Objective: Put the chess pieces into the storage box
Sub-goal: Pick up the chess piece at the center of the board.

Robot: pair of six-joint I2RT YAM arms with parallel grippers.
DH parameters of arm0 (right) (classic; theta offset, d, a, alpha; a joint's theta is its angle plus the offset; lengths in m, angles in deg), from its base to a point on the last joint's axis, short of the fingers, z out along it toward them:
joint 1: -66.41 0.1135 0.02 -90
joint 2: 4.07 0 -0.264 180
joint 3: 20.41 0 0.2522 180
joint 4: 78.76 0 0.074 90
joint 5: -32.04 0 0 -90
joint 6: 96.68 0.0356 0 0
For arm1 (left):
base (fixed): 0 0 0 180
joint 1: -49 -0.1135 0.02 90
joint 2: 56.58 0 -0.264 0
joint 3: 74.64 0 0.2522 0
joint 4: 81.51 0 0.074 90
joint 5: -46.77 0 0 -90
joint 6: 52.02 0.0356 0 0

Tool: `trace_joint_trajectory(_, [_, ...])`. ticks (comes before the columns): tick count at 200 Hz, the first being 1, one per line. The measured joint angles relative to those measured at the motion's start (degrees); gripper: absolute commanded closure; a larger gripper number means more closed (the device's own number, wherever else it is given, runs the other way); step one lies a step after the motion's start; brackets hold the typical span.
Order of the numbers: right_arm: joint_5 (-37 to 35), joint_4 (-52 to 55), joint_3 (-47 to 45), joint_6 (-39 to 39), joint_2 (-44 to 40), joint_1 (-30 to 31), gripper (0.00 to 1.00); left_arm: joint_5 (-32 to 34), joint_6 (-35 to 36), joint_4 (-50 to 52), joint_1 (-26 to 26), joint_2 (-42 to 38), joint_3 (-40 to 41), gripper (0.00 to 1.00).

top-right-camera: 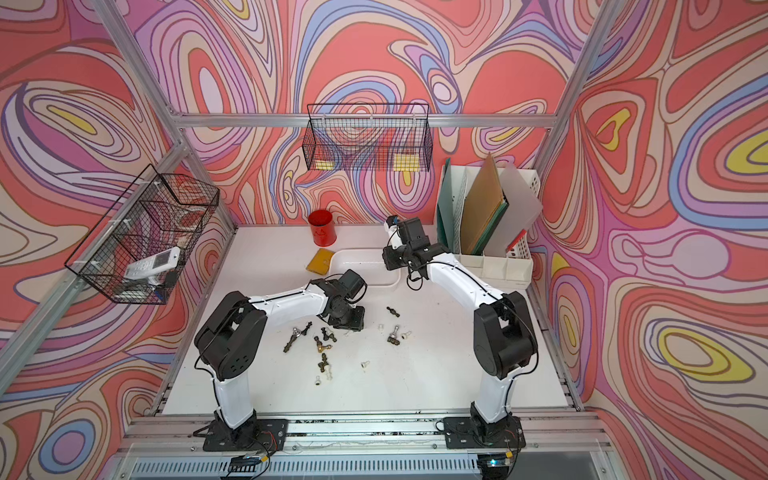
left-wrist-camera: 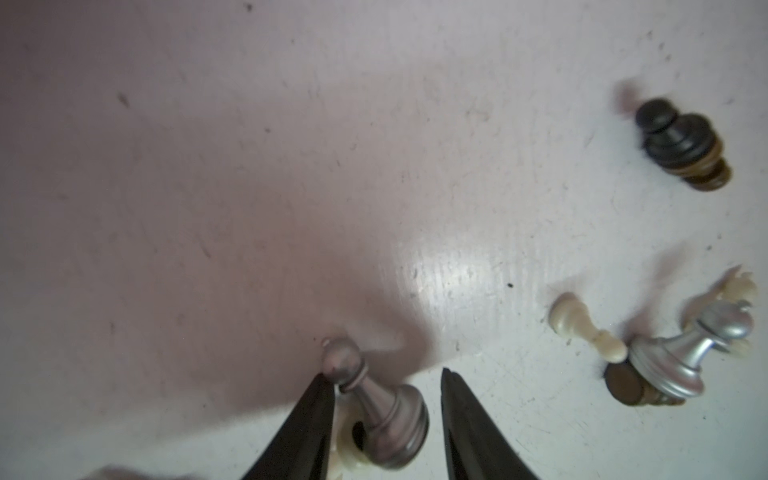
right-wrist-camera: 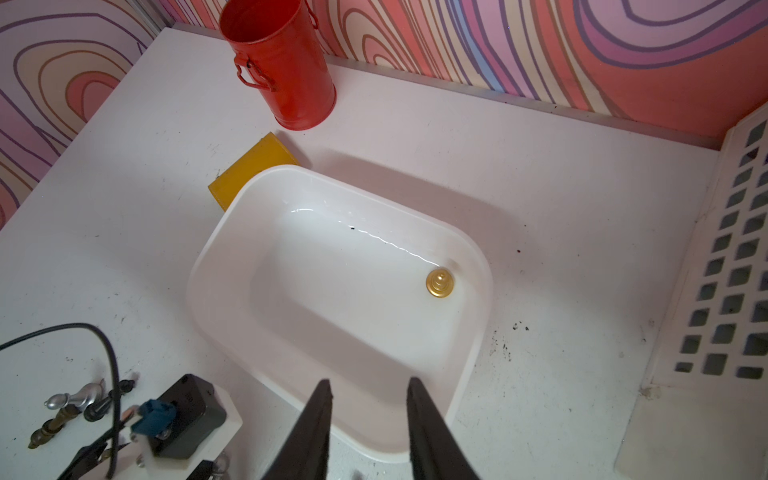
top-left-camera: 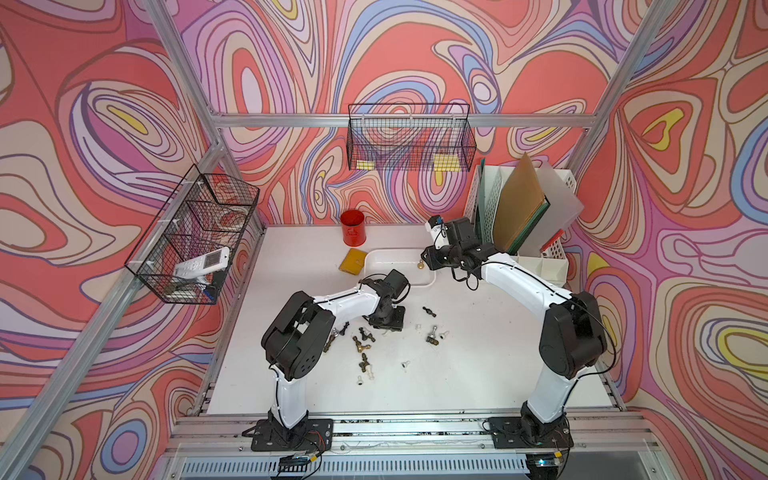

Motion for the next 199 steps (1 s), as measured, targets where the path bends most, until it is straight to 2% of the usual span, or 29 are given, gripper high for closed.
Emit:
trace_joint_trajectory(39, [0.0,0.0,0.0,0.0,0.0,0.0,0.67,1.2,1.0,0.9,0.1,1.0,-1.4,0.56])
trace_joint_trajectory(64, [0.0,0.0,0.0,0.0,0.0,0.0,0.67,2.3,1.7,1.6,0.5,1.2,-1.6,0.63])
trace_joint_trajectory(132, [0.0,0.2,0.0,-0.2,0.0,0.0,0.67,6.6,2.9,5.1,3.0,3.1,-4.5,0.58])
trace_joint_trajectory(199, [0.0,0.3,0.0,-0.4,0.0,0.0,0.67,8.9,2.9,5.0,4.7,2.6,-3.4,0.63])
